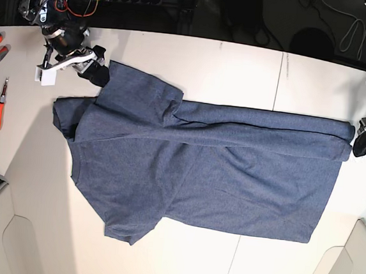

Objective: Layout the t-shirt on the table in an organized manner, then fold the t-shirt properly
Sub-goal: 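Move the right gripper to the shirt's collar corner and grasp it, then drag the grasped fabric with the right gripper toward the sleeve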

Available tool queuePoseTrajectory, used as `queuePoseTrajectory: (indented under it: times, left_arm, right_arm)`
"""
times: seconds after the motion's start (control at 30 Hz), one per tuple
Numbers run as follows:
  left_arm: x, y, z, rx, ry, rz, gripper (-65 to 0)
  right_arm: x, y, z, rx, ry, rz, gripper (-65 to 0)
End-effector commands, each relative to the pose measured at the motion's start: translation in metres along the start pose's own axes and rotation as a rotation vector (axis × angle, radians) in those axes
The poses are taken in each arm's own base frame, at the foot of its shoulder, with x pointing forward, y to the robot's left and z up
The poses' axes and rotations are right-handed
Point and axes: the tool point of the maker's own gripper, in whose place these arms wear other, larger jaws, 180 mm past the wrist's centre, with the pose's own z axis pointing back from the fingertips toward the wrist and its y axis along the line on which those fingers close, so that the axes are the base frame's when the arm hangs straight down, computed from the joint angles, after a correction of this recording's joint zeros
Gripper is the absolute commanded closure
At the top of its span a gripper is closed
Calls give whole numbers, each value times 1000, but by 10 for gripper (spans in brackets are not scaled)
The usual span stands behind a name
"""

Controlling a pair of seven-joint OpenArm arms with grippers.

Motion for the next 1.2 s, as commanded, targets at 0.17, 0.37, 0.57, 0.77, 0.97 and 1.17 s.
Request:
queuePoseTrajectory:
  times: [0.17, 0.37, 0.57, 0.77, 0.97, 1.17]
  left_arm:
    - [21, -2, 1, -15, -55, -14, -254]
    - [21, -2, 1, -15, -54, -15, -254]
    - [21, -2, 1, -15, -54, -14, -254]
    - [19, -2, 1, -14, -43, -15, -254]
    - [17, -2, 1, -14, -32, -15, -254]
    - [17, -2, 1, -15, -32, -15, -254]
  right_arm:
    - [-31, 21, -22, 58, 115, -25, -287]
    - [-58, 43, -28, 110, 221, 17, -286]
    - [-65, 49, -29, 125, 240, 29, -286]
    - [-63, 55, -27, 153, 235, 18, -192]
    - [-46, 81, -21, 257, 197, 77, 0]
    - [-12, 98, -15, 258, 107, 201, 0]
